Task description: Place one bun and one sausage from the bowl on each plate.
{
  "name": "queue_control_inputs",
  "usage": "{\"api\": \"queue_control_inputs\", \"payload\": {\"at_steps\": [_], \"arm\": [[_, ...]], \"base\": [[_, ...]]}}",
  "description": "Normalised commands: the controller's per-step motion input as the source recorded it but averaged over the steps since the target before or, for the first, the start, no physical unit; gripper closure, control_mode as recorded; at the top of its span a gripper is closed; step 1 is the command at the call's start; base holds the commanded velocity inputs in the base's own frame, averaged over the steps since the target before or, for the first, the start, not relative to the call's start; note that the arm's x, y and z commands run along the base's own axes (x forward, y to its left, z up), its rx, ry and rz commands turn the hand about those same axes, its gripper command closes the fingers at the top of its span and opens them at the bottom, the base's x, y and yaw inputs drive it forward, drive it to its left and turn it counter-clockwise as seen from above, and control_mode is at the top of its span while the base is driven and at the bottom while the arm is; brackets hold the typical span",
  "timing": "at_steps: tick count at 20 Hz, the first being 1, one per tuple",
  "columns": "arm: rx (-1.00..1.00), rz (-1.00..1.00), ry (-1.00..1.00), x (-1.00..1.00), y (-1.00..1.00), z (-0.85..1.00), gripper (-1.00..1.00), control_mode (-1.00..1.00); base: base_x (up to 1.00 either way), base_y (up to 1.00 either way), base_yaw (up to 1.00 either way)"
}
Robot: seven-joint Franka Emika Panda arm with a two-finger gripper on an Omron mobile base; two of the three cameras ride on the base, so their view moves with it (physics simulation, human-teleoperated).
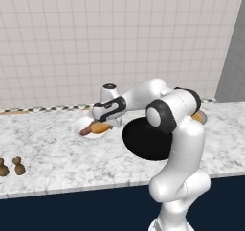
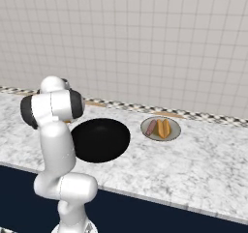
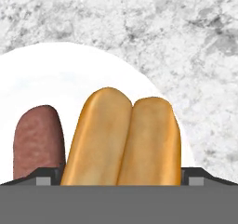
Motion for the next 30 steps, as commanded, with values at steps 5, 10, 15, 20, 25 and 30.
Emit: {"api": "queue_control_inputs", "payload": {"at_steps": [5,10,15,20,25,30], "arm": [[0.0,0.0,0.0,0.07,0.38,-0.11,-1.0,-1.0],[0.0,0.0,0.0,0.0,0.0,0.0,-1.0,-1.0],[0.0,0.01,-0.02,0.0,-0.15,0.39,-1.0,-1.0],[0.0,0.01,0.0,0.0,0.0,0.1,-1.0,-1.0],[0.0,0.0,0.09,-0.12,0.0,0.28,-1.0,-1.0],[0.0,0.04,0.06,-0.2,0.06,0.41,-1.0,-1.0]], "base": [[0.0,0.0,0.0],[0.0,0.0,0.0],[0.0,0.0,0.0],[0.0,0.0,0.0],[0.0,0.0,0.0],[0.0,0.0,0.0]]}}
